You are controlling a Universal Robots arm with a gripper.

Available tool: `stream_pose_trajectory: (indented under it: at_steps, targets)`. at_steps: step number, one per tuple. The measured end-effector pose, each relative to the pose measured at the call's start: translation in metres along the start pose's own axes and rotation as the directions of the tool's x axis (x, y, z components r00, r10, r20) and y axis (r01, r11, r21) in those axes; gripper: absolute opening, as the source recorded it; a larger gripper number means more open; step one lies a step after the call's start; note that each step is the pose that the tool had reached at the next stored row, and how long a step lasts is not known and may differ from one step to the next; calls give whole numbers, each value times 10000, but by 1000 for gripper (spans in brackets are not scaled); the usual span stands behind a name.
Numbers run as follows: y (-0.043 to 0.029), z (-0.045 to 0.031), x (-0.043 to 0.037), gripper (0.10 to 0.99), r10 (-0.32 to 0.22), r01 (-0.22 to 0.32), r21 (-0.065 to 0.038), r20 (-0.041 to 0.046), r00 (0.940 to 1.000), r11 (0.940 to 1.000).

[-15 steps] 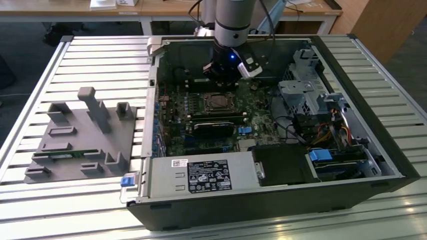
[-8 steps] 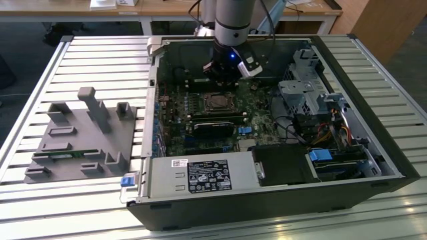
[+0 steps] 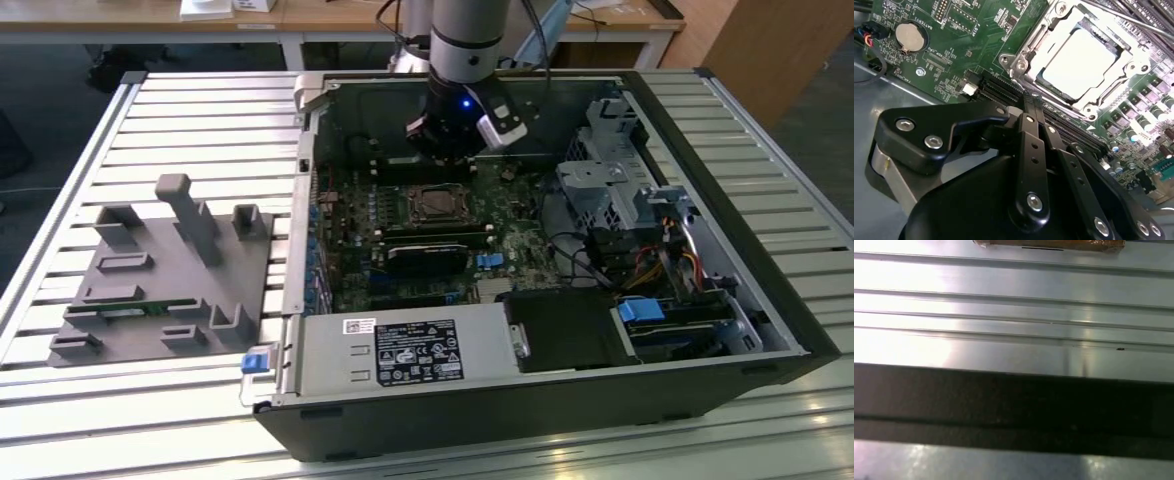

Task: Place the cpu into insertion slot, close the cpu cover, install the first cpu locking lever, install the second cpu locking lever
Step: 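Install the first cpu locking lever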

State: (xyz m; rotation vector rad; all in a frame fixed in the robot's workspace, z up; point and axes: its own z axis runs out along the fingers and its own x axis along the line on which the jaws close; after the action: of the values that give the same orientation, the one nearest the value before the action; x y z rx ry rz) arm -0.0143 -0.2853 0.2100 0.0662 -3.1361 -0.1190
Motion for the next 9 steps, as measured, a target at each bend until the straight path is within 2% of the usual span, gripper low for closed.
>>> stream_pose_trajectory:
  at_steps: [9]
  targets:
    - [-35,-3,0,106,1,-1,1,-1,10000,10000]
